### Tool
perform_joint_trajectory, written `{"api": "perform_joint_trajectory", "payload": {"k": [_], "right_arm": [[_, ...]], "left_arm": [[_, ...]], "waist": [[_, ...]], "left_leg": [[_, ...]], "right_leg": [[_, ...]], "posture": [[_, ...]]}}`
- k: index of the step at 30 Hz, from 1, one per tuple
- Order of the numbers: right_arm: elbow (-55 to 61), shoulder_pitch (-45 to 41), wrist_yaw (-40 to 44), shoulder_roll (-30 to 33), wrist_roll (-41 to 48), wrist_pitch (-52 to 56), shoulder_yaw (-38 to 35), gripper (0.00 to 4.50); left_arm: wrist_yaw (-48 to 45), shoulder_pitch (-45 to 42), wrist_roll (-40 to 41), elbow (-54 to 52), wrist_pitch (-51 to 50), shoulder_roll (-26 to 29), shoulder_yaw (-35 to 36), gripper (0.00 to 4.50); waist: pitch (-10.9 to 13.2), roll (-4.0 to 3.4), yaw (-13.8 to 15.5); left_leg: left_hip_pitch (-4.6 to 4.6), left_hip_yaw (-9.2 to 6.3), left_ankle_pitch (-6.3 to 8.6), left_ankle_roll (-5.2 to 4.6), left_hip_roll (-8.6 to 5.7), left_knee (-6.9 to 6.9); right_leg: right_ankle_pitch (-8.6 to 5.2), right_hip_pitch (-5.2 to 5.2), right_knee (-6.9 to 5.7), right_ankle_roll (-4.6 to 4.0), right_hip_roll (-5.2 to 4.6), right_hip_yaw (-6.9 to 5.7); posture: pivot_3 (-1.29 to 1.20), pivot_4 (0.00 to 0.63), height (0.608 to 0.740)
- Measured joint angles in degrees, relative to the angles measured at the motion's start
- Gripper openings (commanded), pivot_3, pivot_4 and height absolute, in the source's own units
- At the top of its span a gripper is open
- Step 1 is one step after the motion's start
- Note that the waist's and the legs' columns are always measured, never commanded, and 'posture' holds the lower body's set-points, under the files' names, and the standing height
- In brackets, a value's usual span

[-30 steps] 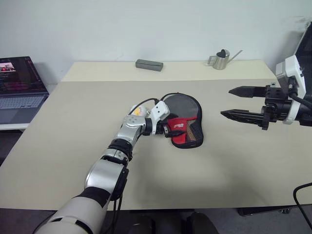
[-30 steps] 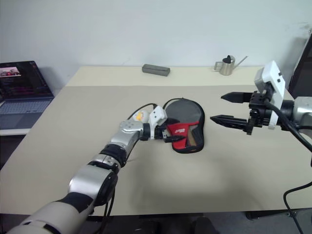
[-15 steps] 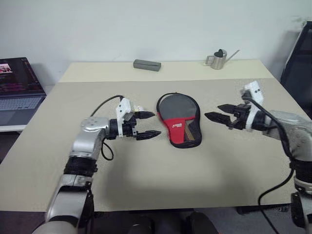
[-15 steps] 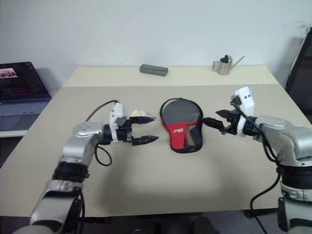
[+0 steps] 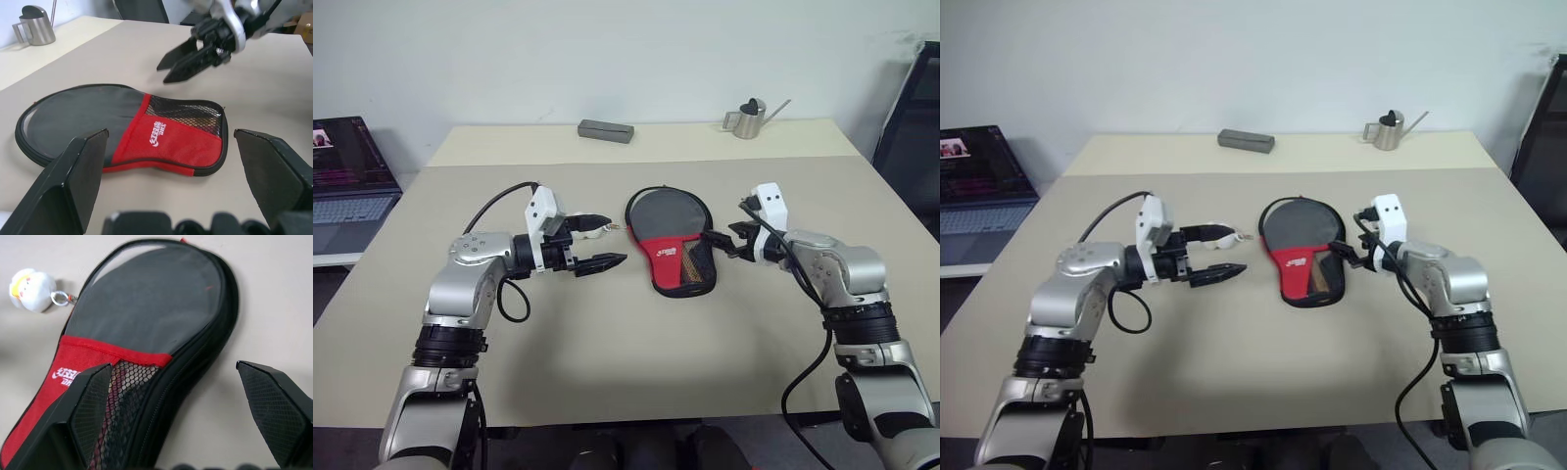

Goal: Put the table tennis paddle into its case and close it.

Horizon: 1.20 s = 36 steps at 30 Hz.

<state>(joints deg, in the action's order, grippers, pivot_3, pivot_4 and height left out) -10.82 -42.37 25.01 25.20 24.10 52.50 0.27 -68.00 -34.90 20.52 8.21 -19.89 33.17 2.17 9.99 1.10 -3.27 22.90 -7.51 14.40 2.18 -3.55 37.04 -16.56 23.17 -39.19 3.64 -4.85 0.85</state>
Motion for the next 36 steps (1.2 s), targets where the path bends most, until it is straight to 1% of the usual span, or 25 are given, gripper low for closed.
{"api": "perform_joint_trajectory", "payload": {"k": [4, 14, 27, 30, 31, 36], "right_arm": [[-3.7, -1.2, 1.0, -1.6, -2.6, -2.4, 1.5, 4.45], [-12.0, -2.3, 2.4, -4.7, -7.2, -7.1, 2.2, 4.45], [-14.9, -4.1, 4.1, -6.7, -8.3, -6.7, 1.0, 4.45], [-15.6, -4.5, 4.4, -7.3, -8.3, -6.5, 0.9, 3.89], [-15.8, -4.6, 4.4, -7.5, -8.3, -6.5, 0.9, 3.6], [-16.5, -4.8, 4.9, -8.2, -8.3, -6.2, 1.0, 1.82]], "left_arm": [[0.0, -0.8, 0.0, 0.0, 0.0, 0.2, 0.0, 4.5], [0.0, -1.4, 0.0, 0.7, 0.3, 0.2, 0.0, 4.5], [0.4, -1.4, 0.0, 0.7, 0.4, 0.4, 0.0, 4.5], [0.4, -1.4, 0.0, 0.7, 0.5, 0.4, 0.0, 4.5], [0.4, -1.4, 0.0, 0.7, 0.6, 0.4, 0.0, 4.5], [0.4, -1.3, -0.1, 0.7, 0.6, 0.5, 0.0, 4.5]], "waist": [[0.0, -0.01, -0.1], [0.0, -0.01, -0.1], [0.0, -0.03, -0.6], [0.0, -0.03, -1.0], [0.0, -0.03, -1.1], [0.0, -0.03, -1.5]], "left_leg": [[-0.01, 0.01, 0.0, 0.0, 0.01, 0.0], [-0.02, 0.0, -0.01, 0.01, 0.01, 0.0], [-0.07, 0.02, -0.01, 0.01, 0.04, 0.0], [-0.09, 0.03, -0.01, 0.01, 0.04, 0.0], [-0.09, 0.03, -0.01, 0.01, 0.04, 0.0], [-0.11, 0.03, -0.01, 0.01, 0.03, 0.01]], "right_leg": [[0.0, 0.01, -0.01, 0.0, 0.01, 0.0], [0.01, 0.01, -0.02, -0.01, 0.01, 0.01], [0.01, 0.01, -0.08, -0.02, 0.03, 0.04], [0.01, 0.01, -0.11, -0.02, 0.03, 0.06], [0.01, 0.01, -0.12, -0.02, 0.03, 0.06], [0.01, 0.01, -0.18, -0.02, 0.03, 0.07]], "posture": [[0.0, 0.15, 0.74], [0.0, 0.15, 0.74], [0.0, 0.15, 0.74], [0.0, 0.15, 0.74], [0.0, 0.15, 0.74], [0.0, 0.15, 0.74]]}}
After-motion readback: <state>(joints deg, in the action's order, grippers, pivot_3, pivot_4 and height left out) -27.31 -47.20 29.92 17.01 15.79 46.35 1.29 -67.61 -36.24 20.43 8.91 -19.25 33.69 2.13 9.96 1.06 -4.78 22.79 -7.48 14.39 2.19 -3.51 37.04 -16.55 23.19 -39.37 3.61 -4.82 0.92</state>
